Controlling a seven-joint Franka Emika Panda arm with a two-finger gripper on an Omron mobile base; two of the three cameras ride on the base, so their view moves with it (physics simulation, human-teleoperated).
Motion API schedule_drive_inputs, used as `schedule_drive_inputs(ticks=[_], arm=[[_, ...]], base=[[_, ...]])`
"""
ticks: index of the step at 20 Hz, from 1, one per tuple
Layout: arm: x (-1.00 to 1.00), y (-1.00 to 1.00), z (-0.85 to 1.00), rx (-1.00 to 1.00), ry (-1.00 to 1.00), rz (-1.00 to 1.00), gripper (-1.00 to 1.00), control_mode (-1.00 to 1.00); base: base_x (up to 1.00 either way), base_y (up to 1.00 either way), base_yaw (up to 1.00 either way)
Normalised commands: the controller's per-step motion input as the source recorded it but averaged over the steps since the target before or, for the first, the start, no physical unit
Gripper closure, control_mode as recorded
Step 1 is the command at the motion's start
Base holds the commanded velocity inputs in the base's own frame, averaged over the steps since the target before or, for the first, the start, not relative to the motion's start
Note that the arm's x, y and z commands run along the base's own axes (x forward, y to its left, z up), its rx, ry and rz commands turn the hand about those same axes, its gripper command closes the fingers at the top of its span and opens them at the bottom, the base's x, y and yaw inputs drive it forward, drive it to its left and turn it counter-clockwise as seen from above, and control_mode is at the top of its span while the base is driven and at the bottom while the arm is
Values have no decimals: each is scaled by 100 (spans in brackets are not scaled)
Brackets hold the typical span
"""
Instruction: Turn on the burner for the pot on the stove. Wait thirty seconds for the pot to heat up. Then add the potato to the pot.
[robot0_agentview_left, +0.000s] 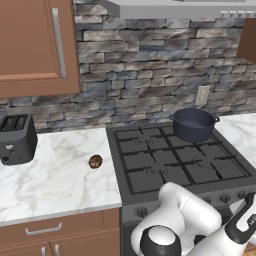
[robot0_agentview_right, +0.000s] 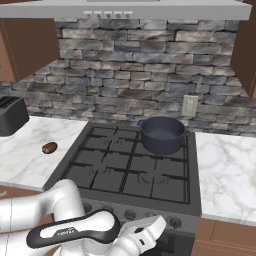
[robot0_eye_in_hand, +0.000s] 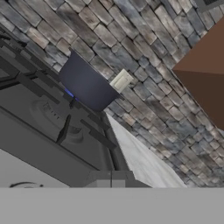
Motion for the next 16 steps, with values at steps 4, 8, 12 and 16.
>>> schedule_drive_inputs(ticks=[4, 8, 12, 16], arm=[[0, 0, 0, 0, 0, 0, 100, -100], [0, 0, 0, 0, 0, 0, 100, -100], [0, 0, 0, 0, 0, 0, 100, -100], [0, 0, 0, 0, 0, 0, 100, -100]], base=[[0, 0, 0], [0, 0, 0], [0, 0, 0], [0, 0, 0]])
